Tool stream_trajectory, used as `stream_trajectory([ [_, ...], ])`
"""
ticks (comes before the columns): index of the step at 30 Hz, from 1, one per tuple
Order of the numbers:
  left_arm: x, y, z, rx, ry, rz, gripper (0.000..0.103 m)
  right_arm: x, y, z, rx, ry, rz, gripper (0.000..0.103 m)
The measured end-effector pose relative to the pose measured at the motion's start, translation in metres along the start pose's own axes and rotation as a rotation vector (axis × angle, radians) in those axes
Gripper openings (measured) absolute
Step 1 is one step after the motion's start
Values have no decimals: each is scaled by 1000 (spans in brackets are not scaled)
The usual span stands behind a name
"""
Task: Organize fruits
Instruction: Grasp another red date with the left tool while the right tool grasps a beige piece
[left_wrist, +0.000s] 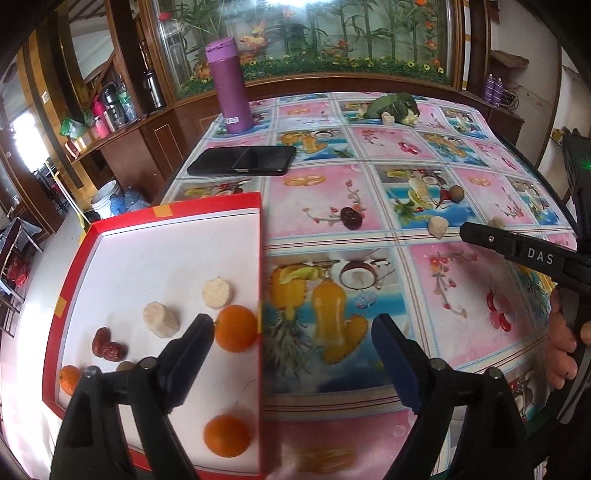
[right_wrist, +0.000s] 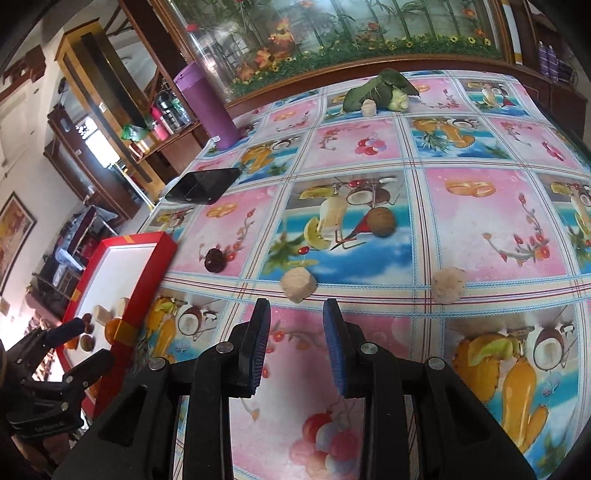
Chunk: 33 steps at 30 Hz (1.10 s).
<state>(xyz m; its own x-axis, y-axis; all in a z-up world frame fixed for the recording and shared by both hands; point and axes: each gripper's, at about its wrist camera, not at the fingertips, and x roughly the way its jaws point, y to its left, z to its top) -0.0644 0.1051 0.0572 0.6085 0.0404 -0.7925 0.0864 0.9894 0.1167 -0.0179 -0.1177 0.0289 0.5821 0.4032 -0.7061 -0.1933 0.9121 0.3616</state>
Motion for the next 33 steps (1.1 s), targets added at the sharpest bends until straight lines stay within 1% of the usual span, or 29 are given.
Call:
stream_trajectory([
  [4, 6, -15, -4, 20, 19, -21, 90, 1, 0, -2, -6, 4, -3, 29],
  [7, 10, -20, -7, 29, 30, -22, 90, 3, 3, -2, -24, 5, -18, 29],
  [13, 17, -19, -9, 14, 45, -23, 90, 14, 13, 3, -74, 13, -30, 29],
  [16, 21, -17, -8, 8, 53, -19, 91, 22, 16, 6, -98, 19, -49, 29],
  [23, 30, -18, 7, 16, 56, 4, 92, 42, 19, 14, -131, 51, -83, 29],
  [26, 36, -17, 16, 6, 61, 10, 94, 41, 19, 14, -144, 39, -94, 28],
  [28, 42, -18, 21, -3, 69, 18, 95, 40, 19, 14, -157, 41, -101, 25],
  [33, 54, -22, 34, -18, 81, 24, 95, 37, 15, 14, -163, 51, -96, 24],
])
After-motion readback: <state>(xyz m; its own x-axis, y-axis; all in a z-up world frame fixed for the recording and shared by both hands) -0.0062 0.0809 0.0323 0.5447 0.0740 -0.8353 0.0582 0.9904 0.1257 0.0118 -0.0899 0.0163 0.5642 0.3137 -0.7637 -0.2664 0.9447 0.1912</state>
